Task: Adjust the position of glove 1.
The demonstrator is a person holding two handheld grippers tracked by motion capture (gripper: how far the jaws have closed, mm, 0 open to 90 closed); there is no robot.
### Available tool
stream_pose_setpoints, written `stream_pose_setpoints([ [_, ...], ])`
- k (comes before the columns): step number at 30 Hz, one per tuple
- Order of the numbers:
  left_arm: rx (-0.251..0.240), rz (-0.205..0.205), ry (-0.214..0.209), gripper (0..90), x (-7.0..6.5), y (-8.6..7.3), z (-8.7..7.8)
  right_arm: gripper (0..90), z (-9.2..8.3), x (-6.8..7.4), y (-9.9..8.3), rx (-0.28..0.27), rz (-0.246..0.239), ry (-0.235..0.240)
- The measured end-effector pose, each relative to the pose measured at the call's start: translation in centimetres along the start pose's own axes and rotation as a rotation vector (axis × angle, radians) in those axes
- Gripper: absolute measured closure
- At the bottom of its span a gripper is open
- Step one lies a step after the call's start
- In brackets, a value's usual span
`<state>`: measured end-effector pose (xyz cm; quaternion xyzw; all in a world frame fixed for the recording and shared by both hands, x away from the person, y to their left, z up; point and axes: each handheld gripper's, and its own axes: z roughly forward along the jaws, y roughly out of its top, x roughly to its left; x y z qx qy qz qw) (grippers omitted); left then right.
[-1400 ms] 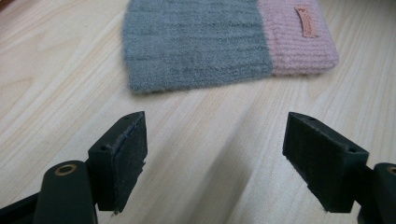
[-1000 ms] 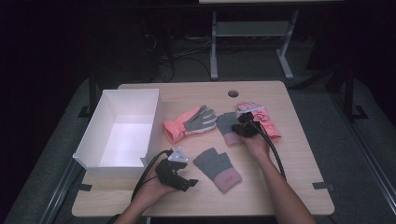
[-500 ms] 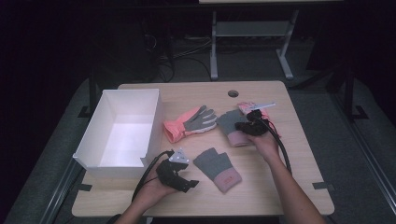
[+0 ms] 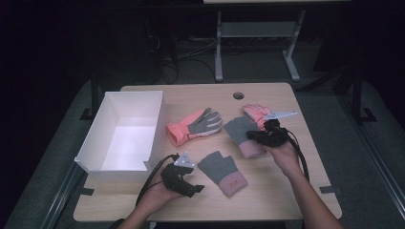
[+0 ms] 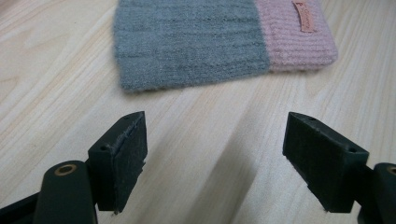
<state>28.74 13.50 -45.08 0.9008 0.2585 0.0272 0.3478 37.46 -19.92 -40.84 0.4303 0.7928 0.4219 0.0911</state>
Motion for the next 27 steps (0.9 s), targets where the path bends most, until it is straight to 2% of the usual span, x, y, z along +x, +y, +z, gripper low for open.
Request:
stream_pose_setpoints([
  [4,-0.001,0.004,0.001,21.5,0.1,0.0,0.0,86.7,-0.7,0.8,-0.4,-0.007,-0.012,0.018],
  [6,-0.004,0.001,0.003,21.5,0.1,0.0,0.0,86.7,-1.2,1.7,-1.0,-0.001,-0.029,0.036],
  [9,-0.006,0.000,0.002,21.5,0.1,-0.1,-0.1,86.7,-1.5,2.2,-1.3,0.003,-0.027,0.048],
  [10,-0.005,0.000,0.004,21.5,0.1,-0.1,-0.1,86.6,-1.6,2.4,-1.5,0.000,-0.044,0.054],
  [13,0.002,0.014,0.005,21.5,0.3,0.0,-0.1,86.6,-2.0,3.5,-2.5,0.008,-0.042,0.100],
  [15,-0.002,0.015,0.006,21.5,0.3,0.0,-0.1,86.6,-2.1,3.9,-2.8,0.011,-0.046,0.115],
  [19,-0.002,0.018,0.008,21.5,0.2,0.0,-0.1,86.6,-1.8,5.0,-3.2,0.024,-0.051,0.149],
  [24,-0.007,0.005,0.007,21.4,0.2,-0.1,0.1,86.6,-0.8,6.3,-3.2,0.047,-0.084,0.181],
  [27,0.001,0.012,0.009,21.4,0.3,-0.1,0.0,86.6,-0.2,6.9,-3.3,0.056,-0.083,0.206],
])
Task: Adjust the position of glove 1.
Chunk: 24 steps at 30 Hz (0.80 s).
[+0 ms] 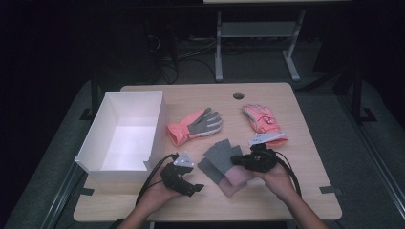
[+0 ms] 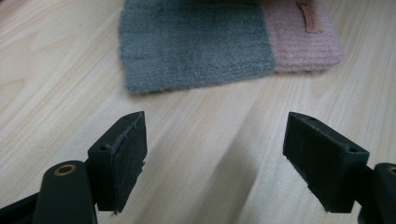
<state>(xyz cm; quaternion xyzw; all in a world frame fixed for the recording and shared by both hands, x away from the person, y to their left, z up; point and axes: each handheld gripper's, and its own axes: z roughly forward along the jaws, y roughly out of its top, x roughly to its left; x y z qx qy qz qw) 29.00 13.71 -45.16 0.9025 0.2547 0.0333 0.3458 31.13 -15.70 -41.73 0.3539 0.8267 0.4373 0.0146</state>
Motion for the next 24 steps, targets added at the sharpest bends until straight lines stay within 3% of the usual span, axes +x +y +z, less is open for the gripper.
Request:
stream_pose_setpoints([
  [9,-0.001,-0.003,0.000,21.4,0.0,-0.1,0.0,86.5,1.8,1.0,-0.4,0.062,-0.008,0.001],
  [24,0.003,-0.003,-0.001,21.4,0.1,0.0,0.0,86.3,2.9,1.1,-0.8,0.096,-0.014,-0.012],
])
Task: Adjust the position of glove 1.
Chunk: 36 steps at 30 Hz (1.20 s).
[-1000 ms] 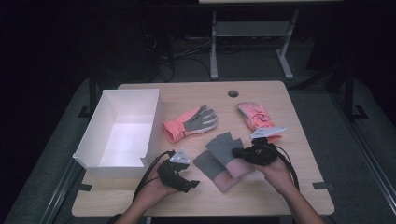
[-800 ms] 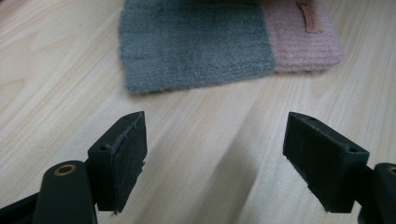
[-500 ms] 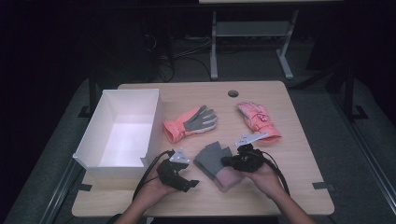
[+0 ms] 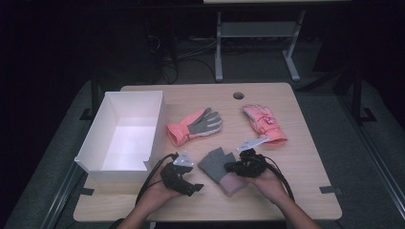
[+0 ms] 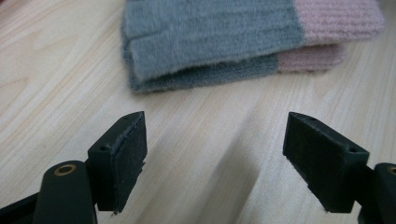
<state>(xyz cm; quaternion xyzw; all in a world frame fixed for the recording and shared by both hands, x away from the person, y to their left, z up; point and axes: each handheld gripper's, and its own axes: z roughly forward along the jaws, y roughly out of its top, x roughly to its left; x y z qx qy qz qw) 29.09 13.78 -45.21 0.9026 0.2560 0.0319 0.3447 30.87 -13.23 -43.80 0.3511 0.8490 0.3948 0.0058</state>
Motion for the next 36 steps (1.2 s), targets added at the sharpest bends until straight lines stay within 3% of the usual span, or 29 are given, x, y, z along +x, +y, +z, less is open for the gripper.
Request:
stream_pose_setpoints([
  [11,0.004,0.004,-0.004,21.4,-0.1,0.0,0.1,85.1,0.6,0.0,-0.1,-0.009,0.026,-0.018],
  [15,-0.001,0.003,-0.005,22.7,-0.1,0.1,0.1,67.6,0.9,0.0,-0.3,-0.011,0.010,-0.027],
  [16,-0.002,0.003,-0.010,24.2,-0.1,0.1,-0.1,67.3,0.8,0.0,-0.3,-0.016,0.003,-0.025],
  [17,-0.023,-0.012,-0.015,28.0,-0.2,0.1,-0.1,66.8,0.6,0.0,-0.2,-0.028,-0.007,-0.030],
  [18,-0.018,-0.002,-0.020,33.0,-0.2,0.2,-0.4,69.1,0.2,0.0,-0.2,-0.040,-0.007,-0.039],
  [21,-0.047,-0.022,-0.057,56.9,-0.3,0.4,-0.7,85.4,-1.2,-0.3,-0.1,-0.064,-0.014,-0.055],
  [22,-0.037,-0.022,-0.081,68.4,-0.3,0.4,-0.8,89.3,-1.6,-0.5,-0.1,-0.063,-0.038,-0.061],
  [25,-0.039,-0.031,-0.106,89.6,-0.4,0.7,-0.8,89.8,-2.7,-0.9,-0.3,-0.063,-0.067,-0.097],
  [30,-0.028,-0.022,-0.081,89.7,-1.0,1.2,-0.5,89.9,-4.2,-1.5,-2.2,-0.041,-0.104,-0.139],
  [36,0.007,-0.012,-0.074,89.8,-1.6,2.2,0.7,89.9,-4.5,-2.3,-4.6,0.010,-0.084,-0.111],
])
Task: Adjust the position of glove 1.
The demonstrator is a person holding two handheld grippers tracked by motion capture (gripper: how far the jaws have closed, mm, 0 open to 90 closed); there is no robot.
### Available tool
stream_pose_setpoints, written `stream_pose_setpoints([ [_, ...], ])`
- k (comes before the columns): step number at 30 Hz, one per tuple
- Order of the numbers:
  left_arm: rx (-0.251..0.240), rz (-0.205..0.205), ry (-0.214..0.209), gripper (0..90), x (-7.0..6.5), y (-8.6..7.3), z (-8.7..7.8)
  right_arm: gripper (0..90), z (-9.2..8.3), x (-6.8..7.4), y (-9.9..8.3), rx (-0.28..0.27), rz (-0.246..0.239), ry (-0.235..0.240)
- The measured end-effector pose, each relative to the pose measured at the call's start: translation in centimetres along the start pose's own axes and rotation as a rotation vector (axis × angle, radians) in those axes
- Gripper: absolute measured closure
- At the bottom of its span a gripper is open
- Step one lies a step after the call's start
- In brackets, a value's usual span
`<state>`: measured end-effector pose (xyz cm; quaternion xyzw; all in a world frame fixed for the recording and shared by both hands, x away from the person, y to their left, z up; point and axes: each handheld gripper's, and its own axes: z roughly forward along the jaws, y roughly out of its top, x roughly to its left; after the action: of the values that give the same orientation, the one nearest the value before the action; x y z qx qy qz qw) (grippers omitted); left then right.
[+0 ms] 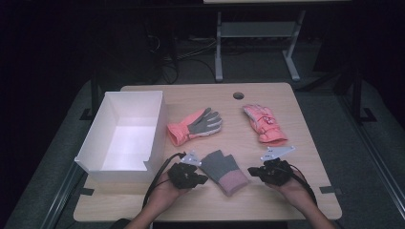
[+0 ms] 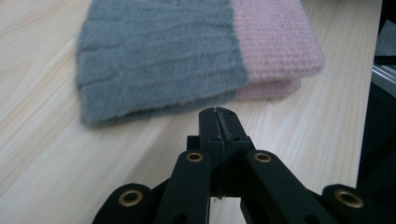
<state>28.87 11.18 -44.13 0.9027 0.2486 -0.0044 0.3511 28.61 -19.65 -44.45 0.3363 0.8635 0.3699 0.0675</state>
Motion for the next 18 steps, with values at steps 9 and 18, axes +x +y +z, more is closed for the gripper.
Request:
stream_pose_setpoints([
  [9,0.009,-0.010,-0.002,89.7,-0.1,1.4,1.9,89.9,1.2,0.4,0.0,0.032,-0.016,0.033],
  [18,0.009,-0.035,0.000,89.7,1.3,2.6,2.5,89.9,1.7,1.1,0.2,0.060,-0.026,0.062],
])
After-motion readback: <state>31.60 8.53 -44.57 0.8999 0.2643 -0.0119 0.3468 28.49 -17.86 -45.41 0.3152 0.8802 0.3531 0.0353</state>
